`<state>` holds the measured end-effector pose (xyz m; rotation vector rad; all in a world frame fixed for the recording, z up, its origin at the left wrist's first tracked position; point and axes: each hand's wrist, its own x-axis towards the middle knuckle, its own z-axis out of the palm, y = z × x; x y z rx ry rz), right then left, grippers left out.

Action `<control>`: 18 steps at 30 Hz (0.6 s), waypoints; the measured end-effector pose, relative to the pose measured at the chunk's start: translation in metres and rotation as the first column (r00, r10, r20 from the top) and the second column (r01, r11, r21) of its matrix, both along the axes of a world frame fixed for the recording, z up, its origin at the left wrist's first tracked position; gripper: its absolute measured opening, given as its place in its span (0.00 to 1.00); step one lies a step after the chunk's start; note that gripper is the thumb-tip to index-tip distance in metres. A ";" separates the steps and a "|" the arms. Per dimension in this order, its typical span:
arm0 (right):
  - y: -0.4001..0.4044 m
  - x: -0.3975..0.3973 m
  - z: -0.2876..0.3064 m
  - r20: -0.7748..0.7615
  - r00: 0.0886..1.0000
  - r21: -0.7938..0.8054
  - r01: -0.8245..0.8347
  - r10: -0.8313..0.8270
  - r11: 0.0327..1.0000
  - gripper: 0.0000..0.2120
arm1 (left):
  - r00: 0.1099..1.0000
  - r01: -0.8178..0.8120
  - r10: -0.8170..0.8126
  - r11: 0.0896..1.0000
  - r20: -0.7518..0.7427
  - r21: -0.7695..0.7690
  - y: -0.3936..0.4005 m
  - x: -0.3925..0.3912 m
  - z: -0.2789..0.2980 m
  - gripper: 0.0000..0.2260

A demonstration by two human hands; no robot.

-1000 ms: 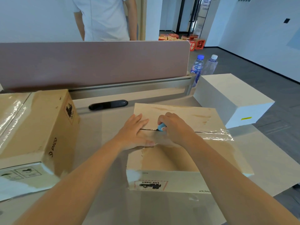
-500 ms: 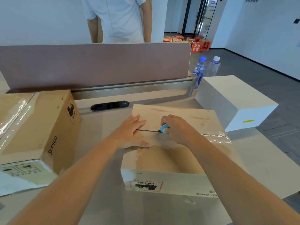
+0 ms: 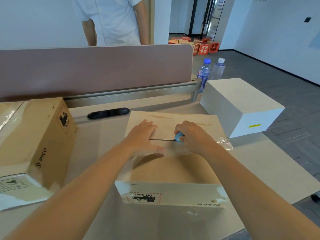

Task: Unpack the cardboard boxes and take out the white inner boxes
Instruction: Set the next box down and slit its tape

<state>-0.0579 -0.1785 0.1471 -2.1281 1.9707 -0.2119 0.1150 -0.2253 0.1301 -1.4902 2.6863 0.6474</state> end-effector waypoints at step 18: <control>0.023 -0.062 -0.001 -0.041 0.998 -0.014 0.052 -0.052 0.999 0.10 | 0.991 0.041 -0.021 0.988 0.134 -0.149 0.009 -0.053 -0.010 0.41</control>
